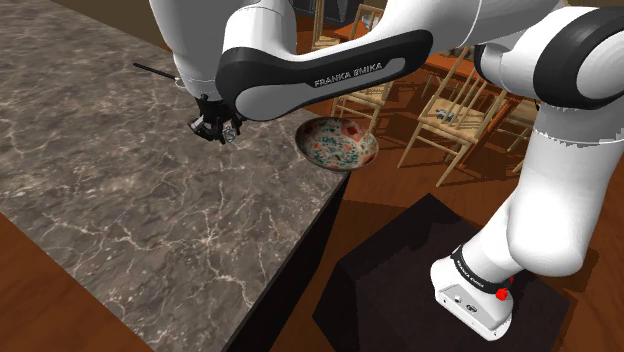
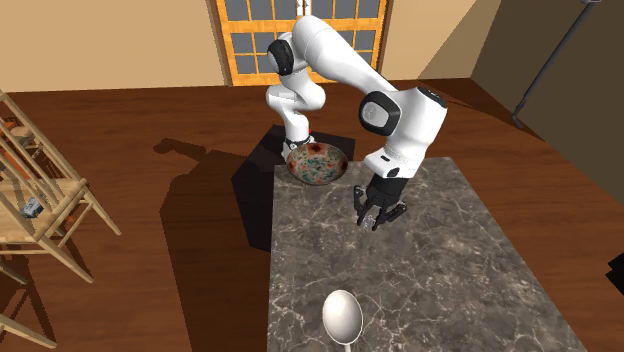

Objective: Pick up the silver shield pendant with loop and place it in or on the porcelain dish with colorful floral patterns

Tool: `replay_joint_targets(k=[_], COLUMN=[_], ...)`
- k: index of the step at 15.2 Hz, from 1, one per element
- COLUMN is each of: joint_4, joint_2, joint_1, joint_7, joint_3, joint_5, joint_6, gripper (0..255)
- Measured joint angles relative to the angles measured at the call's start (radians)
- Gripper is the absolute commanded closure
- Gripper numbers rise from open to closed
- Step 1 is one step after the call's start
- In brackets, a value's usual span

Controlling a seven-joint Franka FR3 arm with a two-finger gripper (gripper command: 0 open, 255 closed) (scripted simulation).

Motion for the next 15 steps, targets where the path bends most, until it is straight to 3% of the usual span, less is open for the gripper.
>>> replay_joint_targets(k=[5, 15], joint_4=[0.011, 0.139], joint_2=[-0.003, -0.004], joint_1=[0.0, 0.023], joint_7=[-0.007, -0.055], joint_3=[0.001, 0.009], joint_5=[0.003, 0.019], joint_6=[-0.011, -0.13], gripper=[255, 255])
